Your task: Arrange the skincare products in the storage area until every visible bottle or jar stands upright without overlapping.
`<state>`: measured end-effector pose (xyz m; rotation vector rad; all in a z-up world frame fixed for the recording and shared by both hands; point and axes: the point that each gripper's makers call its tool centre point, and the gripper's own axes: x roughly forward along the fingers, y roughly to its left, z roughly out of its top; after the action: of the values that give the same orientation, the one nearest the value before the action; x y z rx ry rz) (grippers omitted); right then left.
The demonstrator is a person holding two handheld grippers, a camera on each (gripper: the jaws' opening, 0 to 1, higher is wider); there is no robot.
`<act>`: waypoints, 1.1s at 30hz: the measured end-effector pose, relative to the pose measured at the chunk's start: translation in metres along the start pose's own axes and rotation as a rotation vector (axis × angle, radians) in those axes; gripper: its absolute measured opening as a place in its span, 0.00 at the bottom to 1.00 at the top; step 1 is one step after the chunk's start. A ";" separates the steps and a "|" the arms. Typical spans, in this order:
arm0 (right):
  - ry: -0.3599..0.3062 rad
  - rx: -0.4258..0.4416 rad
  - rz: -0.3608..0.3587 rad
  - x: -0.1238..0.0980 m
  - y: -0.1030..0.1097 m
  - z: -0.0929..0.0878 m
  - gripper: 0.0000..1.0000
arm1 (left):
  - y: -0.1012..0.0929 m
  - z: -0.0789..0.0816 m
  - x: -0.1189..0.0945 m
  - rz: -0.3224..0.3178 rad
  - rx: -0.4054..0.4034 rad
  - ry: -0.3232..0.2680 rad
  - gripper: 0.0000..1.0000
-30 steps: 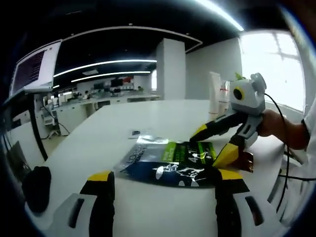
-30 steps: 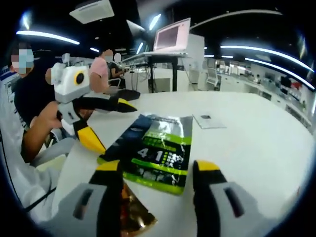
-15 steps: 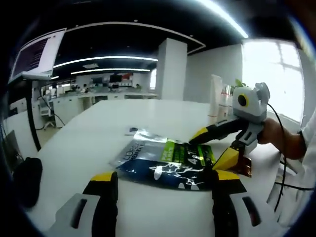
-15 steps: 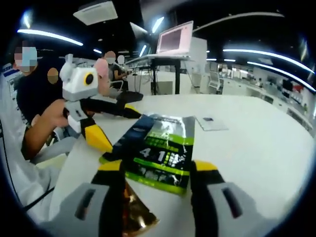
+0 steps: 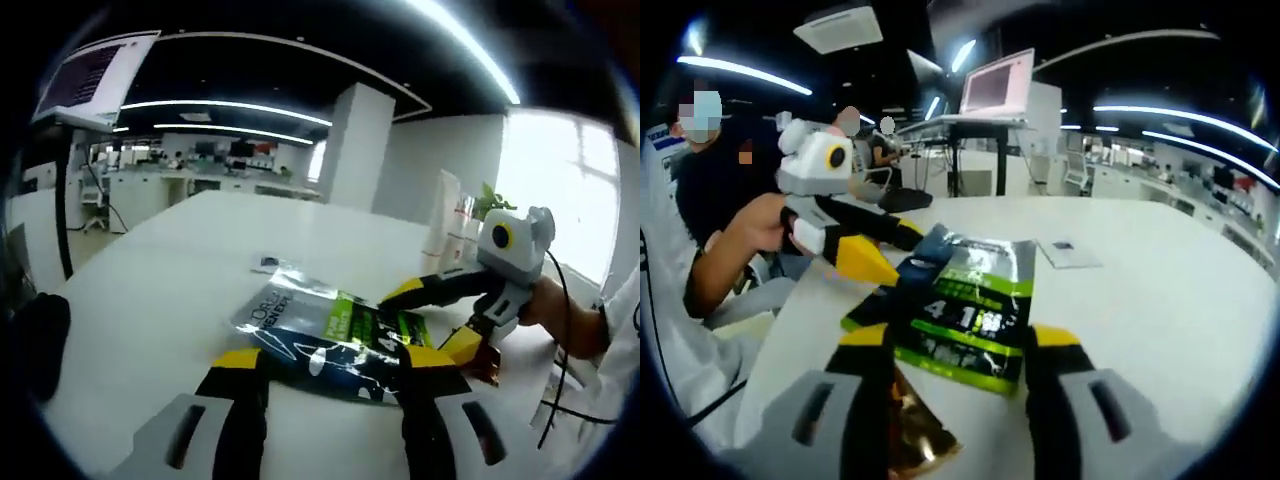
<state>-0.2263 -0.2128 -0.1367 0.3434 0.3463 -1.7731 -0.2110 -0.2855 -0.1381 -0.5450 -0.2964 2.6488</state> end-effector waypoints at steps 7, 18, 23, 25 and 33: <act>-0.006 0.001 0.001 0.000 0.001 0.000 0.53 | -0.001 -0.003 -0.002 0.017 -0.009 -0.002 0.31; -0.013 0.009 -0.010 0.000 -0.001 0.001 0.53 | -0.002 -0.007 -0.008 0.011 -0.019 0.002 0.13; -0.011 0.014 -0.012 0.000 0.002 0.000 0.54 | 0.000 -0.007 -0.013 -0.003 -0.023 -0.027 0.06; -0.012 0.021 -0.015 0.001 0.002 0.000 0.54 | 0.000 -0.006 -0.014 -0.013 -0.029 -0.041 0.04; -0.025 0.075 0.002 0.000 0.004 0.002 0.46 | -0.006 0.002 -0.018 -0.052 0.071 -0.072 0.00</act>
<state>-0.2224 -0.2144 -0.1348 0.3748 0.2618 -1.7904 -0.1947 -0.2877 -0.1292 -0.4145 -0.2340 2.6215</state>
